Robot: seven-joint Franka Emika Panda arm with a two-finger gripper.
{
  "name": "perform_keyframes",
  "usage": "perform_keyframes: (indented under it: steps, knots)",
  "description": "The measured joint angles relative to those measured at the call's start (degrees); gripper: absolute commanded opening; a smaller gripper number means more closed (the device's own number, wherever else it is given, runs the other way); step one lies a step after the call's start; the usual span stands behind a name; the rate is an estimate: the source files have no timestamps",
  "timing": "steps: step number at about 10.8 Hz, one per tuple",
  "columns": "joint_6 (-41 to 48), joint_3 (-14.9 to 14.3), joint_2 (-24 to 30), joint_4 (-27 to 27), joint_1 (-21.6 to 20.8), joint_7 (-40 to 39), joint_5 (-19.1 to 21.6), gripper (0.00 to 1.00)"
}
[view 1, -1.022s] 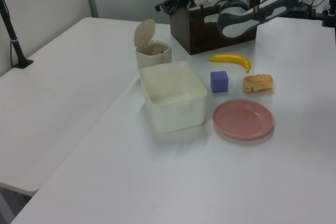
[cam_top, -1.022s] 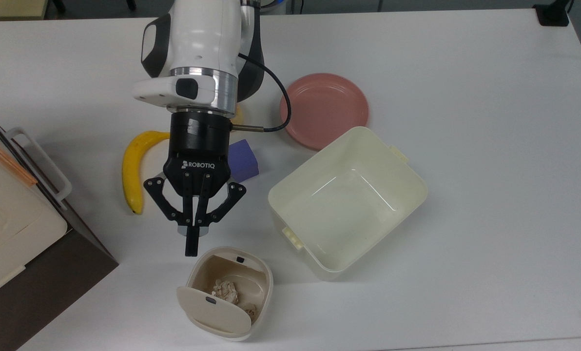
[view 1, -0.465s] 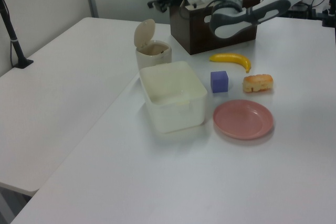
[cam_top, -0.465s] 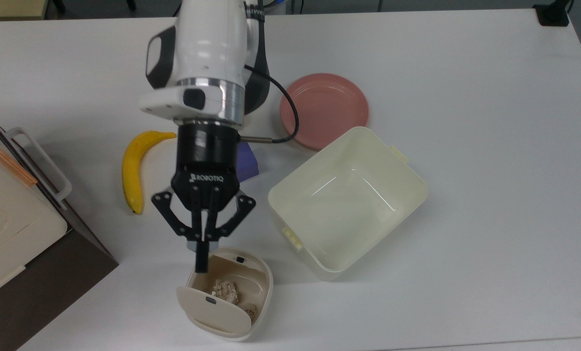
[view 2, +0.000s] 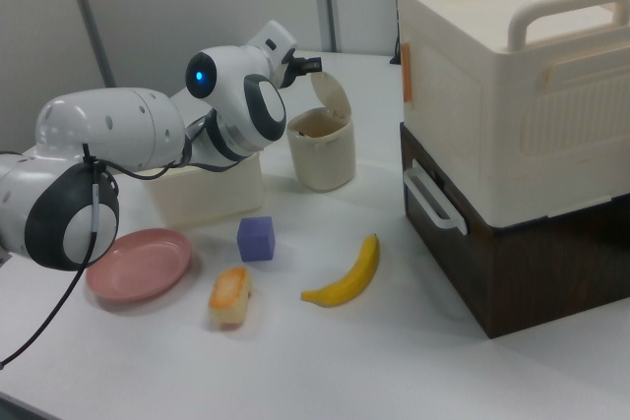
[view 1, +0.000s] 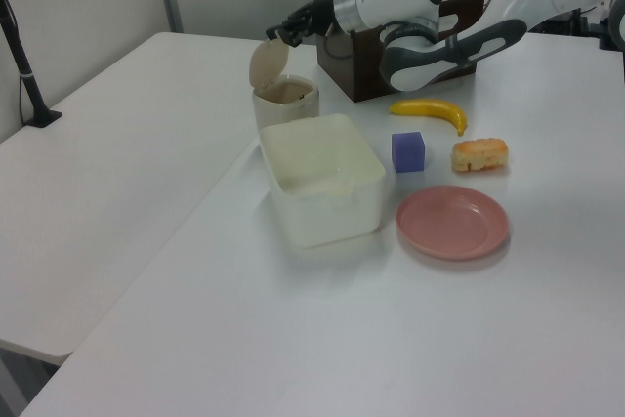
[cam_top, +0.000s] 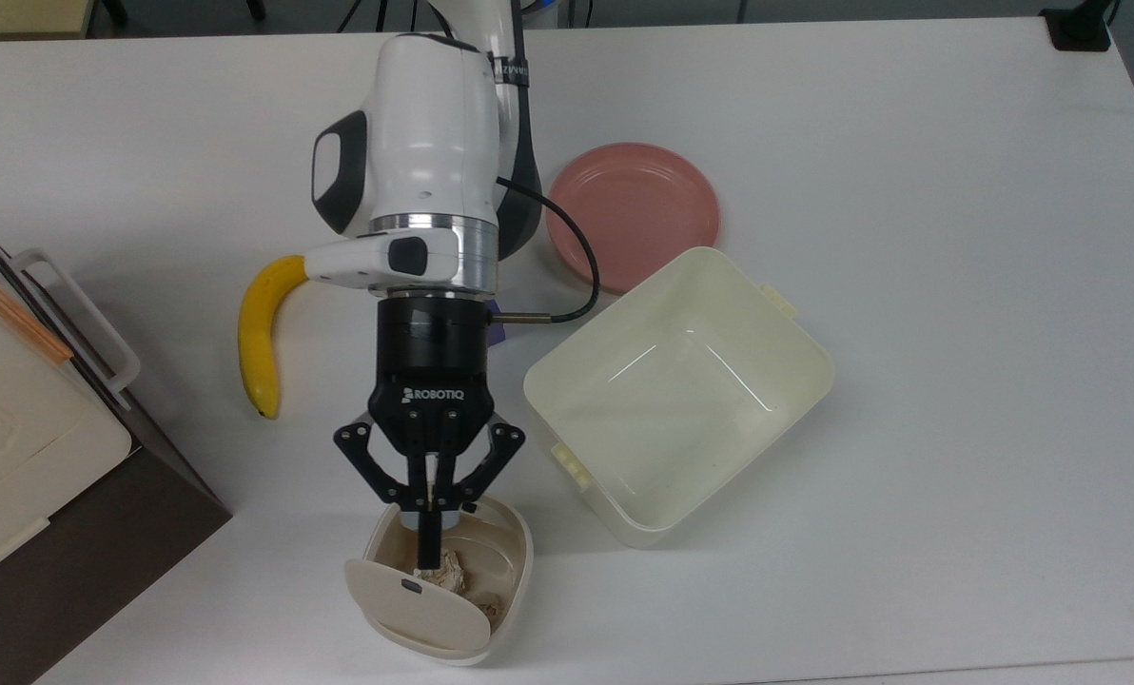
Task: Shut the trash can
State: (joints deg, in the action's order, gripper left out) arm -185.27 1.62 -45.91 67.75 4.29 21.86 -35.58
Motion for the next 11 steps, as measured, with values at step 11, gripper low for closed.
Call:
perform_keyframes:
  steps: [11]
  knots:
    - [0.0,0.8,0.2,-1.6,0.2,0.2,7.6,0.31]
